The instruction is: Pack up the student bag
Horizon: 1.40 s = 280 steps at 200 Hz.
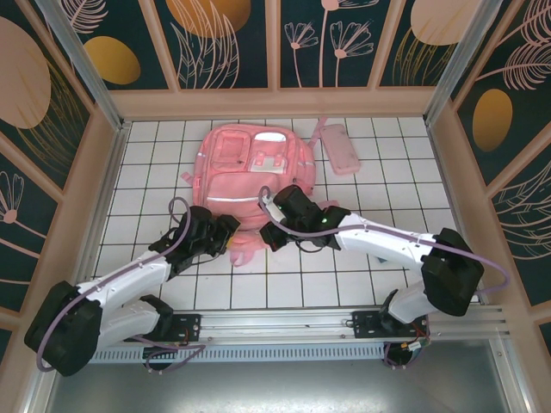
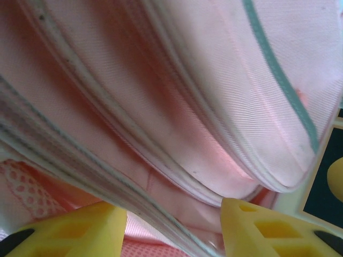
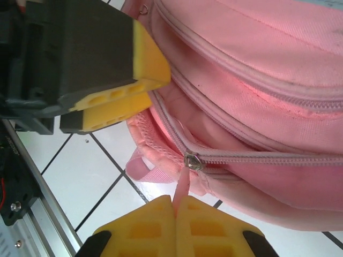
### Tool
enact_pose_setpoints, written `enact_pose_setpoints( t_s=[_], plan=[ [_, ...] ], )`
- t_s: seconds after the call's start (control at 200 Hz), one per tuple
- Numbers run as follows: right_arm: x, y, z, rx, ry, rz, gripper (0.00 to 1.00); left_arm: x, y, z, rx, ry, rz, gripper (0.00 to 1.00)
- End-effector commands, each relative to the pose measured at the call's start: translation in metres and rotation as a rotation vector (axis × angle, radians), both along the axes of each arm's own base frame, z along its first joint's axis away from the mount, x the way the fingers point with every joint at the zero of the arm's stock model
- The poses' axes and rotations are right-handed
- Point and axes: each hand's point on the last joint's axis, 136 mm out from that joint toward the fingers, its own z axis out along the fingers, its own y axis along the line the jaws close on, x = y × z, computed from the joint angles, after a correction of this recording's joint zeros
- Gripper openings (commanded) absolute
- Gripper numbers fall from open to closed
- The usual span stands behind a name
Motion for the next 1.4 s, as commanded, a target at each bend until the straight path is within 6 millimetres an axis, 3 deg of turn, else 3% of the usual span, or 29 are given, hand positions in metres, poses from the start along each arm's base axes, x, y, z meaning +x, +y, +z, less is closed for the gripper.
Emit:
enact_pose_setpoints(
  t_s=[0.0, 0.135, 0.185, 0.39, 0.505, 0.606, 1.096, 1.171, 1.321, 1.396],
  plan=[
    [-0.008, 0.002, 0.012, 0.046, -0.044, 0.021, 0.00, 0.000, -0.001, -0.011, -0.011, 0.017, 0.017, 0.47],
    [0.002, -0.014, -0.006, -0.057, -0.015, -0.090, 0.00, -0.001, 0.003, -0.021, 0.021, 0.033, 0.020, 0.40],
    [0.005, -0.014, -0.009, -0.072, 0.003, -0.114, 0.12, -0.001, 0.003, -0.024, 0.028, 0.039, 0.018, 0.35],
    [0.007, -0.003, -0.015, -0.059, 0.045, -0.127, 0.31, -0.002, 0.006, -0.027, 0.043, 0.037, 0.023, 0.11],
    [0.008, -0.001, -0.016, -0.064, 0.050, -0.128, 0.44, -0.002, 0.008, -0.027, 0.054, 0.033, 0.024, 0.05],
    [0.007, 0.001, -0.024, -0.093, 0.072, -0.117, 0.46, -0.002, 0.007, -0.025, 0.051, 0.027, 0.020, 0.03],
    [0.029, 0.013, -0.061, -0.198, 0.094, -0.183, 0.26, 0.003, 0.004, -0.009, 0.038, -0.022, 0.008, 0.00],
    [0.033, 0.013, -0.063, -0.211, 0.085, -0.200, 0.21, 0.005, 0.005, -0.004, 0.044, -0.035, 0.009, 0.00],
    [0.043, 0.002, -0.058, -0.254, 0.045, -0.268, 0.01, 0.008, 0.013, 0.005, 0.096, -0.058, 0.028, 0.00],
    [0.046, -0.008, -0.052, -0.277, 0.019, -0.311, 0.00, 0.007, 0.020, 0.006, 0.123, -0.063, 0.045, 0.00]
  ],
)
